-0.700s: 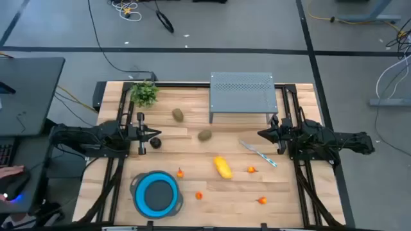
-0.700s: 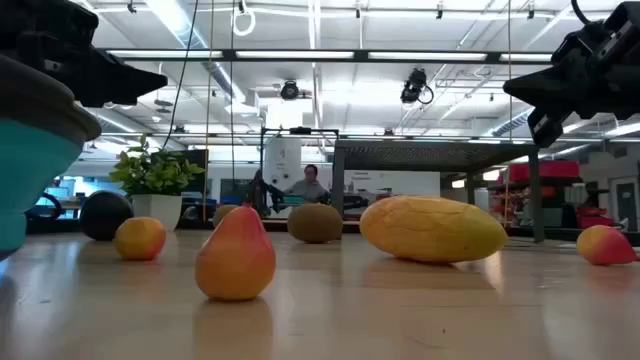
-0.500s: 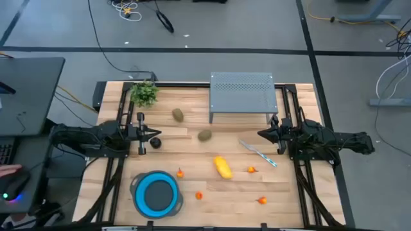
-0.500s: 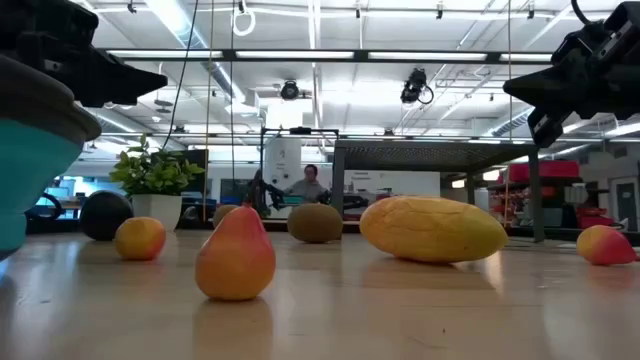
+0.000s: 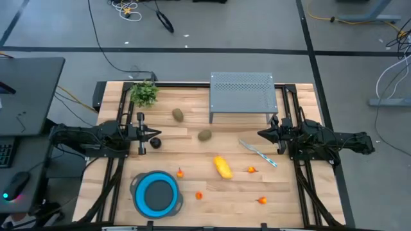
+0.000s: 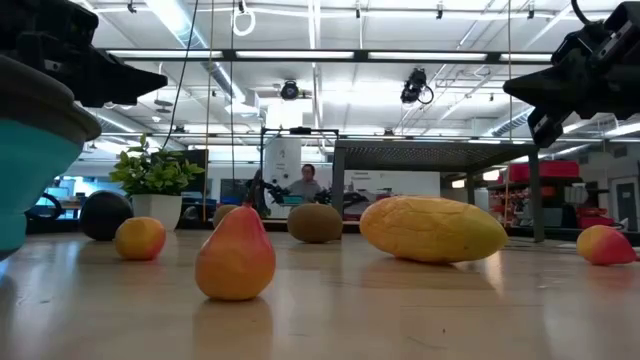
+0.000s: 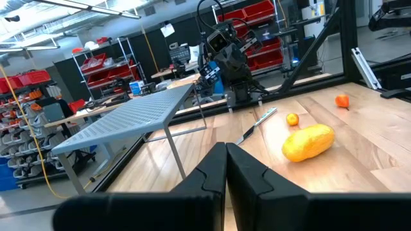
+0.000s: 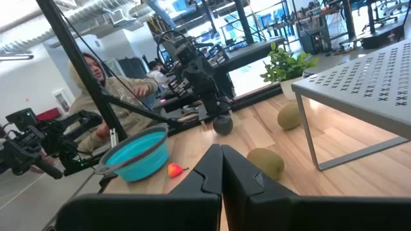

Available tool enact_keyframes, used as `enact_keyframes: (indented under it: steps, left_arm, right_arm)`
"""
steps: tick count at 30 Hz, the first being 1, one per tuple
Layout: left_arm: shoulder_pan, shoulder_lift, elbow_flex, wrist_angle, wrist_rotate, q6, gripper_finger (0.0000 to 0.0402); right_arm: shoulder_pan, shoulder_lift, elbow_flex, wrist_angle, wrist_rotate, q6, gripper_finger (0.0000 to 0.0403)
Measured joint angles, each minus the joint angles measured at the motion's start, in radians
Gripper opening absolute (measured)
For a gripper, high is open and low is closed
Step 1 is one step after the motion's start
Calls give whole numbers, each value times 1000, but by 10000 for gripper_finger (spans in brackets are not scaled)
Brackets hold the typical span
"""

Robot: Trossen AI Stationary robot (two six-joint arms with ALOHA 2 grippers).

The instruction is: Pick & Place Fruit

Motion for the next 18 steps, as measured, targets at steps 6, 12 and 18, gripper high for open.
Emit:
enact_keyframes:
  steps: [6, 12, 18]
  left_arm:
    - [0, 0, 0, 1, -8, 65, 14]
    - [0, 0, 0, 3, -11, 144, 14]
    - [0, 0, 0, 30, 30, 11, 14]
  right_arm:
    - [-1, 0, 0, 0, 0, 0, 2]
    - [-1, 0, 0, 0, 0, 0, 2]
    - [-1, 0, 0, 9, 0, 4, 2]
